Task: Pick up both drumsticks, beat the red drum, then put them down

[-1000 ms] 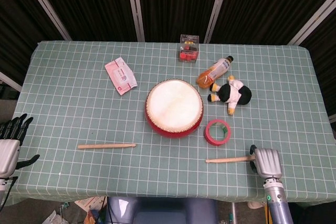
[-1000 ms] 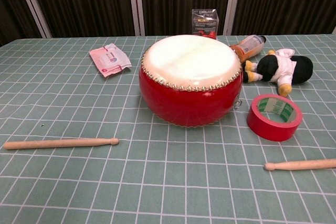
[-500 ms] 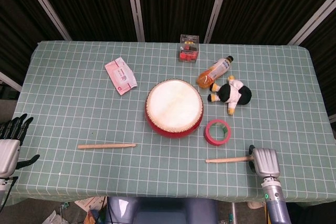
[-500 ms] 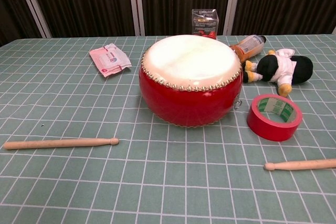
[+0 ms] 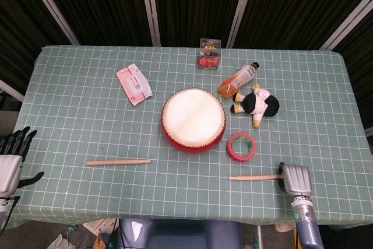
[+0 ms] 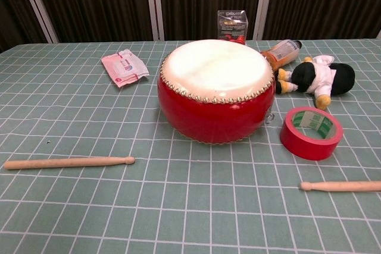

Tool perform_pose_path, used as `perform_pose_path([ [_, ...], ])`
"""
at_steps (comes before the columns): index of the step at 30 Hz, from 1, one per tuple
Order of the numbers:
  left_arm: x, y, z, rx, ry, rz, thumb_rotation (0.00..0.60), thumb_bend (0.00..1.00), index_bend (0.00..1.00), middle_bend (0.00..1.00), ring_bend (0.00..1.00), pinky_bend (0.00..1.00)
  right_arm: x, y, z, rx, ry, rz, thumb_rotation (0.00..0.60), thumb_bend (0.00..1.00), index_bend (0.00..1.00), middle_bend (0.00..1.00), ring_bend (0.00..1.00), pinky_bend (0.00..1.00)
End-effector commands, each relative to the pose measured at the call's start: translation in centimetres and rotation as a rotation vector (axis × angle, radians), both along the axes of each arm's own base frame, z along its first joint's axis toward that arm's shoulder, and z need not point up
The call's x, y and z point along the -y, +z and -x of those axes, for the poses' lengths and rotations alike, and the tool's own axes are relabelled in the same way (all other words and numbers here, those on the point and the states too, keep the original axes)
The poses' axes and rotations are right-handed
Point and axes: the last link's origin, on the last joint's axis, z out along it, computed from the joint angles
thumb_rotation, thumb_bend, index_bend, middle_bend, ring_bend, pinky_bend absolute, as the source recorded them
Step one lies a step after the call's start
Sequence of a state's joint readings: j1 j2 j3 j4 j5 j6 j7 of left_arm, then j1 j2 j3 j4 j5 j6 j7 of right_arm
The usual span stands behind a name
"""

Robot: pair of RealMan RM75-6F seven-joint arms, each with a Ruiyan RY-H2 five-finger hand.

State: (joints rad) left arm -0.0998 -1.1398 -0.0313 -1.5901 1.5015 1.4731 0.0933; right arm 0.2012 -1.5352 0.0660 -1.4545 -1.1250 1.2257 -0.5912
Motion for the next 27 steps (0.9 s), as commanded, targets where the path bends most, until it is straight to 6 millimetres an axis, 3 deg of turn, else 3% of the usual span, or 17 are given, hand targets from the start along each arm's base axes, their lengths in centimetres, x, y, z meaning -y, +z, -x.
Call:
perform_pose_path([
  [1,0.0,0.0,0.0,-0.001,0.001,0.0,0.6,0.0,0.0,0.0,0.0,0.07,0.0,-0.1,0.1,0.001,-0.014,-0.005,0.6,0.44,0.69,1.0,1.0,0.99],
  [6,0.0,0.0,0.0,-0.008,0.006,-0.003,0.6,0.0,0.0,0.0,0.0,0.07,0.2,0.1,-0.1,0.04,-0.059,0.012,0.6,0.49,0.85,1.0,1.0,0.99],
  [11,0.0,0.0,0.0,-0.007,0.007,-0.004,0.6,0.0,0.0,0.0,0.0,0.07,1.6,1.7,-2.0,0.148,-0.078,0.065,0.6,0.52,0.91,1.0,1.0,0.99],
  [20,0.0,0.1,0.0,-0.007,0.01,-0.002,0.6,0.0,0.0,0.0,0.0,0.07,2.9,8.1,-5.7,0.264,-0.003,0.146,0.6,0.57,0.97,1.0,1.0,0.99],
  [27,0.1,0.1,0.0,-0.009,0.01,-0.002,0.6,0.0,0.0,0.0,0.0,0.07,2.3,12.9,-6.3,0.365,0.005,0.226,0.6,0.58,0.99,1.0,1.0,0.99],
])
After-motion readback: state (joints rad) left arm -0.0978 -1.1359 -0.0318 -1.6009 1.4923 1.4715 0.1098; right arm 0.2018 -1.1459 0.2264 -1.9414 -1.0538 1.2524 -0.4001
